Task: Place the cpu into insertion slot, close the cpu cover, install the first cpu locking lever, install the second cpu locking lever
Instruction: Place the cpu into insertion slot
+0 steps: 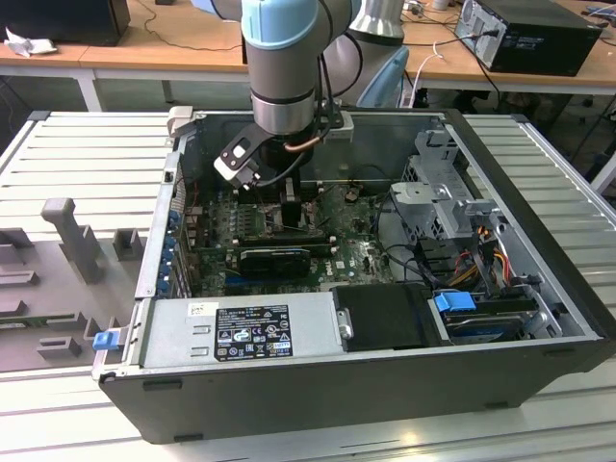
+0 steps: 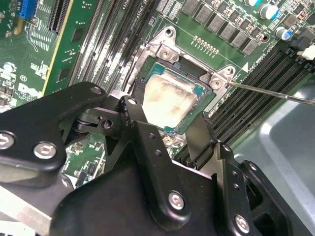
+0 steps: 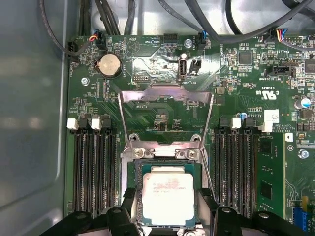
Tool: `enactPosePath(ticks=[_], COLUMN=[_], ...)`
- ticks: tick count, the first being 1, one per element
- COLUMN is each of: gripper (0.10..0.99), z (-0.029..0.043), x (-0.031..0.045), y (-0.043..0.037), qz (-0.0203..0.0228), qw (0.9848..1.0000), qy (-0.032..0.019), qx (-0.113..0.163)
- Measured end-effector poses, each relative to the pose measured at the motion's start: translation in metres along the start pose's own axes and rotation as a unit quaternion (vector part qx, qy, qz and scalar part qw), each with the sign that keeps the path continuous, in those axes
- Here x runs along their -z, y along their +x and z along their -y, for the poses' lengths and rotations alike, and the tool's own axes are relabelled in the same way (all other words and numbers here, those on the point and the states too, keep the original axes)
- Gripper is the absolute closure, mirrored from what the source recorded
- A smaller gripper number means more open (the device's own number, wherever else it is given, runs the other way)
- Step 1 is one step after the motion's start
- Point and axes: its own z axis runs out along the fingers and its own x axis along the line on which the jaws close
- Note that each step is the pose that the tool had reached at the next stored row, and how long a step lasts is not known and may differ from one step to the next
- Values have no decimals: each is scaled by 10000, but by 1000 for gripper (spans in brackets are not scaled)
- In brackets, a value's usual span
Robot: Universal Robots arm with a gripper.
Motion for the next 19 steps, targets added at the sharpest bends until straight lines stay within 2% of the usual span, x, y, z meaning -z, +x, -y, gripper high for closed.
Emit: enactPosePath(ticks=[5, 7, 13, 19], gripper=[482, 482, 482, 482], z=[4, 5, 6, 6], x=[-49, -59, -73, -67], y=[-4, -2, 9, -7], qz=[1, -11, -82, -82], qw=[10000, 10000, 10000, 10000], qy=[1, 0, 0, 1], qx=[0, 0, -6, -6])
